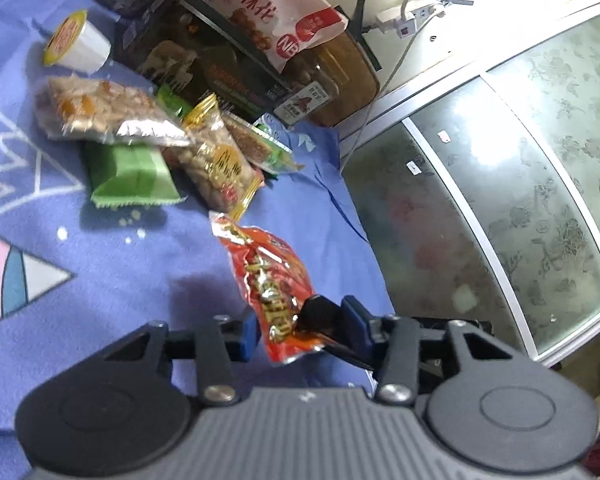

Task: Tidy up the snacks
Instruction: 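Carry the red bag with the left tool into the black tin and release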

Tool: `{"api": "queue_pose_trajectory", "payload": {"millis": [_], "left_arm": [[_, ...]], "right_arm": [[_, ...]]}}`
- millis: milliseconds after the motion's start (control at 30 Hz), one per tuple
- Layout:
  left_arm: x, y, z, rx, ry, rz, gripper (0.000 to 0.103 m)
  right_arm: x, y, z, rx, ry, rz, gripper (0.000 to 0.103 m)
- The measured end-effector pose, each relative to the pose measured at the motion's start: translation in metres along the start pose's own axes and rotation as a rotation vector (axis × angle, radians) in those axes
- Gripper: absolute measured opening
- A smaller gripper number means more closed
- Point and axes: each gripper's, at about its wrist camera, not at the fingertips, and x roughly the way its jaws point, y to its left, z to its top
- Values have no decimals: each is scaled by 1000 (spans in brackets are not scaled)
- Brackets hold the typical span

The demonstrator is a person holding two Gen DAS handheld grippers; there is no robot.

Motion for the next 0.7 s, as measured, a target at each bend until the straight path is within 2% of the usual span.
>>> {"api": "queue_pose_trajectory", "payload": {"millis": [200,433,700], "left_arm": [[-4,-16,35,78,-45,11,42],[7,-25,100,169,-98,31,42],[37,-5,179,166,-154,51,42]], "right_arm": [[13,16,33,-91,-4,-13,23],[38,28,91,-233,-36,-81,23],[87,5,161,-216,-60,-123,23]]}}
